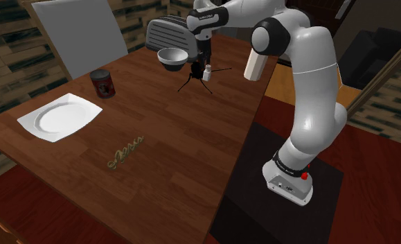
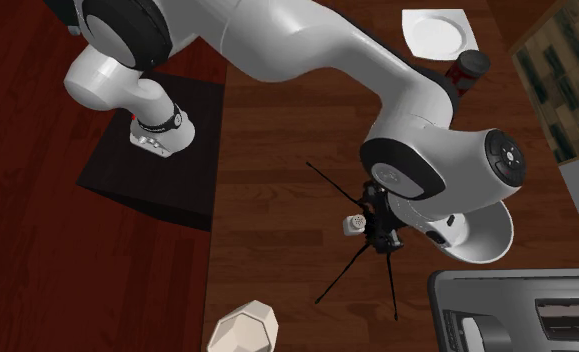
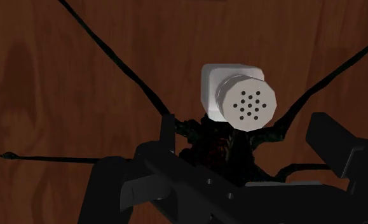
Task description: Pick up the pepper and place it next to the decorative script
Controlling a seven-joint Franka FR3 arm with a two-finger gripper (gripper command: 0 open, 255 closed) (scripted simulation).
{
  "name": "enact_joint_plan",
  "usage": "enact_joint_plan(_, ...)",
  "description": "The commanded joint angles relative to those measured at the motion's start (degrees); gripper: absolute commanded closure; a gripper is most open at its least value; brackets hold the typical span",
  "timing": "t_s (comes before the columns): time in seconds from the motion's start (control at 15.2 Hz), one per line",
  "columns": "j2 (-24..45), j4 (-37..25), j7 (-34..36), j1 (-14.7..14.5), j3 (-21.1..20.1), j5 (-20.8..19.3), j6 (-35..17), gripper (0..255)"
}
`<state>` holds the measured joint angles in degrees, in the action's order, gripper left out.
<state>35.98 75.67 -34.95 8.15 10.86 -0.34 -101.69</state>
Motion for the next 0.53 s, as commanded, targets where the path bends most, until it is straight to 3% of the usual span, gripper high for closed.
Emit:
enact_joint_plan(0.0, 0.42, 0.85, 0.06, -0.02, -0.05, 0.02, -1.28, 0)
enact_joint_plan(0.46, 0.58, 3.35, 0.05, 0.01, -0.05, 0.04, -3.94, 0)
